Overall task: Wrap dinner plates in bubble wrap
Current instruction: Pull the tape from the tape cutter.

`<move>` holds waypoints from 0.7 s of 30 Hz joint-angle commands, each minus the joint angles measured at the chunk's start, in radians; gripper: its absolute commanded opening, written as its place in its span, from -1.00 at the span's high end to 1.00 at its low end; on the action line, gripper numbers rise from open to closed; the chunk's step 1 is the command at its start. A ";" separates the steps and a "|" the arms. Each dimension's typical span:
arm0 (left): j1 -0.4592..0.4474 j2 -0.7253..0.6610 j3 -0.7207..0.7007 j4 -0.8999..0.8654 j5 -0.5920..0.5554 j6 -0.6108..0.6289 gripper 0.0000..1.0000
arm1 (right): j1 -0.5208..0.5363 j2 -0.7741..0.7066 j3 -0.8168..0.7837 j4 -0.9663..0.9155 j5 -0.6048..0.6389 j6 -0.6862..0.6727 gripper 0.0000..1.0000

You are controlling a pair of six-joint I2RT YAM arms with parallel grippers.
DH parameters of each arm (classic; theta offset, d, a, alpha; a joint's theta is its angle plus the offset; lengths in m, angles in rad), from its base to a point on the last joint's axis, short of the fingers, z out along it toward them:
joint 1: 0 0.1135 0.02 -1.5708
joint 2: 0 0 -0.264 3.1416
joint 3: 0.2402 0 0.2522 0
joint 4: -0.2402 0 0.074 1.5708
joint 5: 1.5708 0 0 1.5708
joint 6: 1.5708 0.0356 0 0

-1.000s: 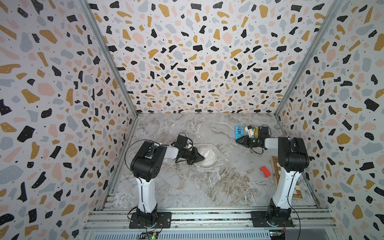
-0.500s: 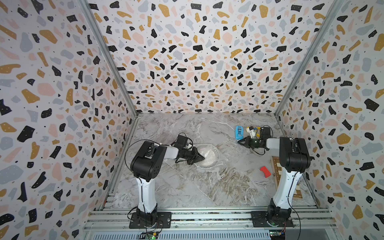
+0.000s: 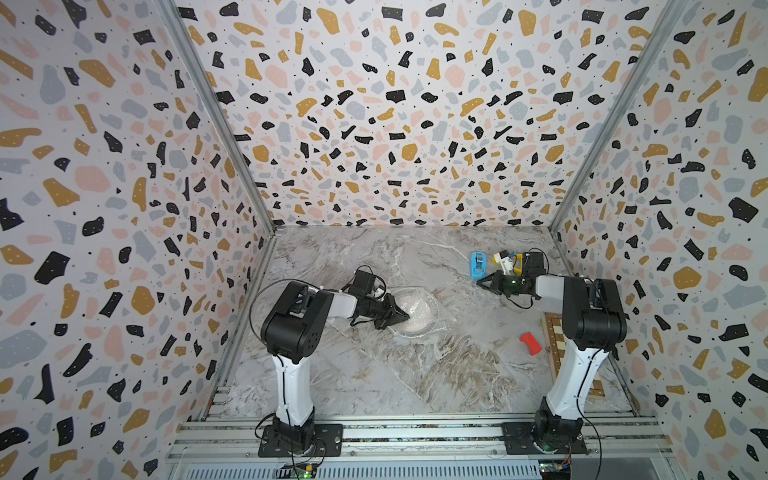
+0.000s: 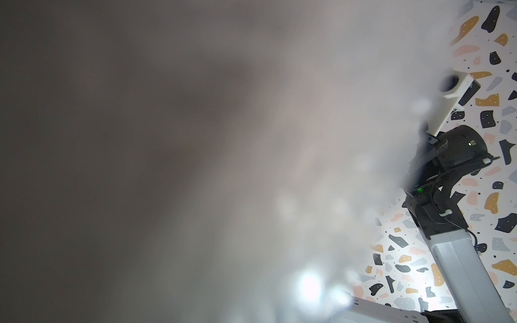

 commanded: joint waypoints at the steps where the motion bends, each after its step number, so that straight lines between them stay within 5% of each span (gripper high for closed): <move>1: 0.008 0.065 -0.039 -0.106 -0.157 0.008 0.78 | 0.000 -0.056 0.023 -0.138 0.038 -0.054 1.00; 21: 0.007 0.062 -0.044 -0.097 -0.154 0.003 0.78 | 0.033 -0.140 0.106 -0.347 0.081 -0.086 1.00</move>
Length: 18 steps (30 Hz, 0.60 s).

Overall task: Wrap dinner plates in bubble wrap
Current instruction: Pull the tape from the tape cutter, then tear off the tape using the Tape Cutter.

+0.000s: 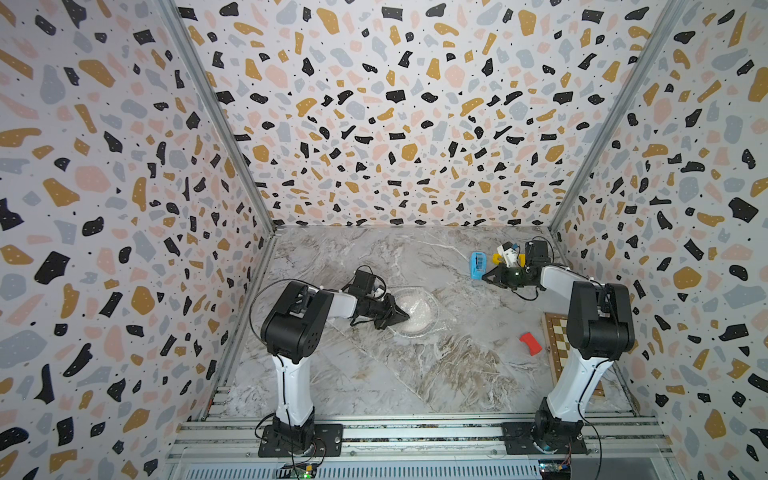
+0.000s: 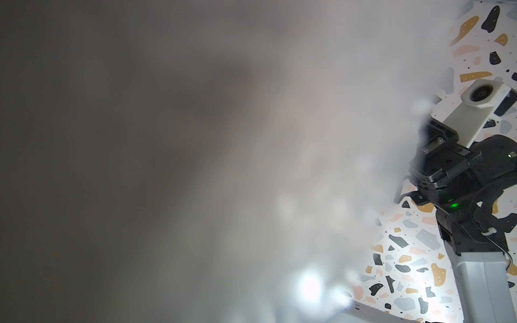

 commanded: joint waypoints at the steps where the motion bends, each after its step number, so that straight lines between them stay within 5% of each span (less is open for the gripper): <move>1: 0.007 0.062 -0.043 -0.096 -0.154 0.002 0.78 | 0.019 -0.054 0.000 -0.099 -0.032 -0.013 1.00; 18: 0.008 0.059 -0.044 -0.091 -0.152 -0.001 0.78 | 0.076 0.065 -0.008 -0.154 0.215 0.024 1.00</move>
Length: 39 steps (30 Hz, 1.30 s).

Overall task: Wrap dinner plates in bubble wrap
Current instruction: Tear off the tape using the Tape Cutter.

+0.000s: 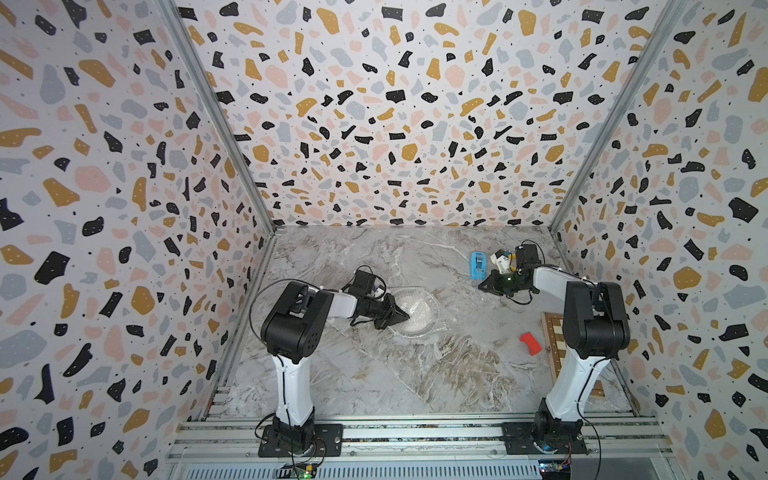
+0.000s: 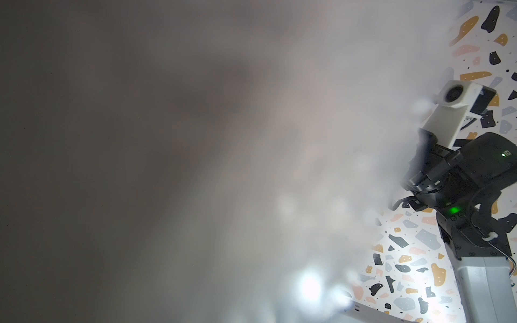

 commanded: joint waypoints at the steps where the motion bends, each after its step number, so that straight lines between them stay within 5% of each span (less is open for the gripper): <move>1: 0.007 0.061 -0.043 -0.092 -0.150 -0.002 0.78 | 0.023 0.038 0.010 -0.095 0.077 0.012 1.00; 17: 0.013 0.067 -0.025 -0.108 -0.140 0.005 0.78 | 0.024 0.030 -0.026 -0.148 0.449 0.050 1.00; 27: 0.019 0.058 -0.027 -0.110 -0.142 0.008 0.78 | 0.022 0.023 -0.089 -0.154 0.544 0.055 1.00; 31: 0.021 0.056 -0.029 -0.114 -0.144 0.011 0.77 | 0.016 -0.013 -0.106 -0.145 0.508 0.041 1.00; 39: 0.021 0.047 -0.031 -0.114 -0.156 0.014 0.77 | 0.033 -0.181 -0.026 -0.181 0.183 -0.016 1.00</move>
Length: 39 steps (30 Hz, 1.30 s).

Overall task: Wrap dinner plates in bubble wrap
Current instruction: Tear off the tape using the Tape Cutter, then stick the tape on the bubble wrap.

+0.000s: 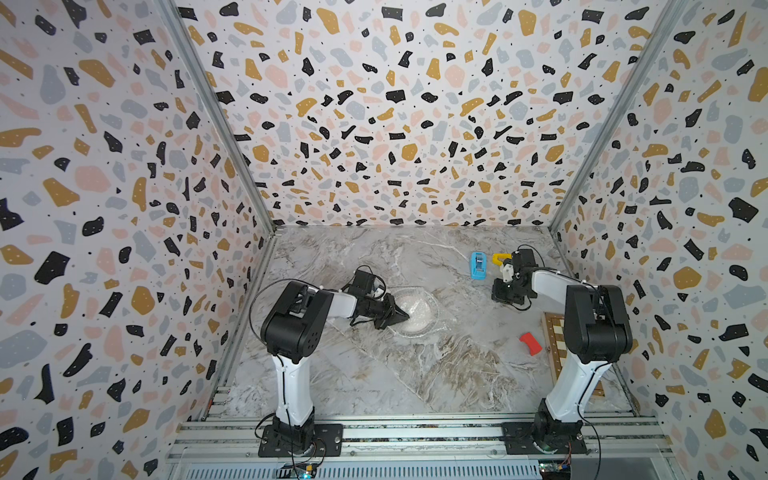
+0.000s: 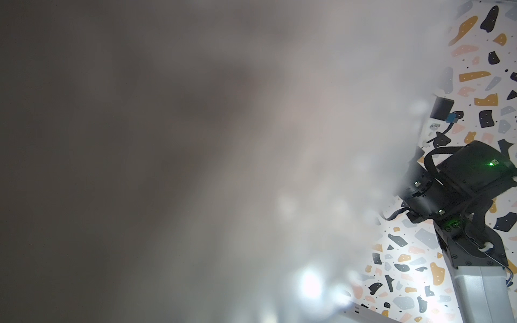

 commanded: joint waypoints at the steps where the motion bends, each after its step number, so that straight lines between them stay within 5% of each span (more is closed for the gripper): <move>1: 0.016 0.045 -0.033 -0.113 -0.162 0.012 0.77 | 0.021 -0.110 0.040 -0.087 -0.168 -0.032 1.00; 9: 0.005 0.023 -0.033 -0.117 -0.178 0.014 0.77 | 0.216 -0.177 0.077 -0.141 -0.298 0.009 1.00; 20: -0.014 -0.013 -0.047 -0.110 -0.206 0.017 0.76 | 0.465 -0.159 -0.010 0.036 -0.479 0.217 1.00; 39: -0.027 -0.015 -0.054 -0.098 -0.209 0.009 0.77 | 0.527 -0.035 0.161 0.033 -0.567 0.182 1.00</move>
